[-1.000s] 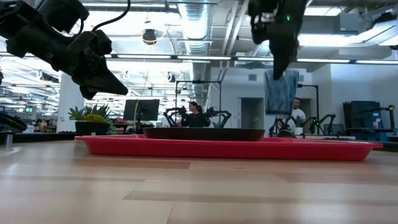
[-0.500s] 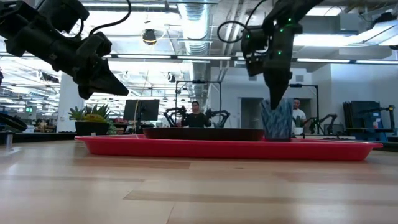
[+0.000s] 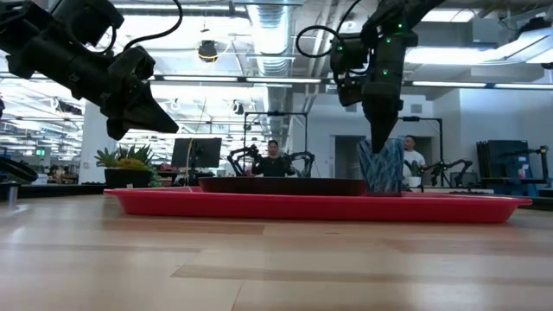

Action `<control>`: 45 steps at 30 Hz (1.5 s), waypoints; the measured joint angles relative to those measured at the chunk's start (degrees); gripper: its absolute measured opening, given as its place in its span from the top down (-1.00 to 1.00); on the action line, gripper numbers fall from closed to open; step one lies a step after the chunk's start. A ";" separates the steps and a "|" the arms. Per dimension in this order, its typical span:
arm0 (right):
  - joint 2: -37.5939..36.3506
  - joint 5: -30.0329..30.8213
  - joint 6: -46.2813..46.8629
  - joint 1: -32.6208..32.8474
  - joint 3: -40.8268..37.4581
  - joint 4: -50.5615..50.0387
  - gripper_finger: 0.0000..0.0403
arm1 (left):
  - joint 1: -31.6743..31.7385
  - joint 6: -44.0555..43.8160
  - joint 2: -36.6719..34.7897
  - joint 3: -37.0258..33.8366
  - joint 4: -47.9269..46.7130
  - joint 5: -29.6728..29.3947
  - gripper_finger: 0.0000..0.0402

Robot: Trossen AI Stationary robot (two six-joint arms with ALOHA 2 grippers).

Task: Pick and place plate/cup/fork/spoon on tray
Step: Put the blue glass on the red serving tray to the top right of the black plate, then adjust the black plate on the red serving tray

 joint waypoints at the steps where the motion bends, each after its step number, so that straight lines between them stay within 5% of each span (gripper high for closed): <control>1: 0.02 0.00 0.02 0.00 0.00 -0.02 0.90 | 0.01 -0.05 0.00 0.00 0.00 0.11 1.00; 15: -0.32 1.10 1.80 0.04 0.02 -1.24 0.51 | 1.24 -3.79 0.00 0.00 0.69 0.48 1.00; 26: -0.66 5.46 2.43 1.75 9.27 -4.63 0.09 | 14.79 -2.30 0.22 2.34 0.24 9.21 1.00; 31: -0.66 5.08 2.82 2.19 11.12 -5.98 0.24 | 19.68 -1.75 3.28 2.34 0.49 14.57 1.00; 36: -1.34 2.70 3.86 4.29 11.10 -9.83 0.68 | 21.88 -0.20 9.76 4.14 0.81 19.04 1.00; 39: -3.68 6.56 7.09 6.80 11.13 -9.58 0.94 | 22.89 0.10 15.02 8.58 -0.61 20.70 1.00; 45: -10.67 14.66 18.42 11.38 11.10 -9.70 0.90 | 23.93 3.38 26.76 19.50 -7.15 21.13 1.00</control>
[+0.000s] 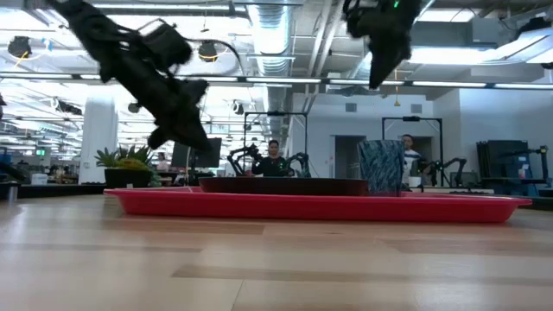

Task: Pick and place plate/cup/fork/spoon on tray
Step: Adjust the black plate on the red serving tray

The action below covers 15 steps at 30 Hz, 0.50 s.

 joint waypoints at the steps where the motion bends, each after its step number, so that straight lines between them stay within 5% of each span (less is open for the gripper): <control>1: -1.33 1.13 1.71 1.04 0.00 0.00 0.92 | 0.12 0.81 1.89 1.25 -0.92 -0.10 1.00; 8: -7.54 11.23 12.58 10.51 0.00 -1.40 0.93 | 0.78 3.67 15.34 9.34 -2.95 -0.22 1.00; 15: -8.87 17.12 21.21 18.22 0.00 -5.62 0.96 | 0.44 3.13 20.93 14.82 -4.25 3.48 1.00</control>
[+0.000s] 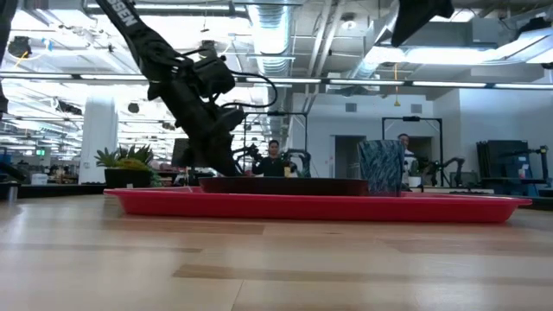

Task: Pick and place plate/cup/fork/spoon on tray
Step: Adjust the black plate on the red serving tray

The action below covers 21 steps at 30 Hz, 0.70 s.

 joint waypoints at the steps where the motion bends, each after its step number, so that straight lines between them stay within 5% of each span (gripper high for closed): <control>1: 0.02 0.13 0.87 0.87 0.00 -0.76 0.96 | -0.18 -0.19 -0.13 0.19 -0.73 -0.13 1.00; 21: 0.83 -1.01 3.80 4.79 -0.02 -6.09 0.93 | -4.27 -8.03 -0.20 0.30 -7.86 -0.09 1.00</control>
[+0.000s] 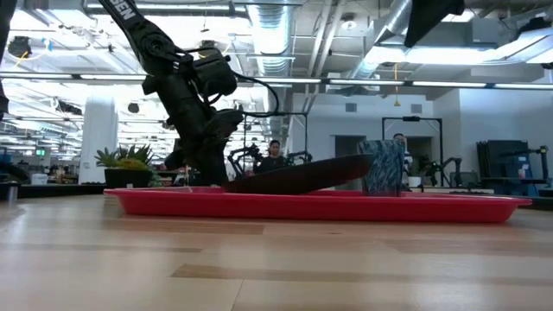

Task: Pick and place plate/cup/fork/spoon on tray
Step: Adjust the black plate on the red serving tray

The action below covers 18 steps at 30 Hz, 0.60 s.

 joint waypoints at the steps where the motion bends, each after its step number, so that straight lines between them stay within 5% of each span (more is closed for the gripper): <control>1: 0.00 -1.36 -0.04 0.00 0.00 -0.20 0.93 | 0.00 0.00 0.00 0.00 0.00 0.00 1.00; 11: 3.53 -15.05 -9.62 0.43 0.04 11.78 0.87 | 1.57 5.27 -10.39 -0.64 -5.79 -3.37 1.00; 18: 12.64 -22.31 -19.53 -0.11 -0.04 18.60 0.62 | 2.67 7.58 -23.53 -7.50 -2.35 2.45 1.00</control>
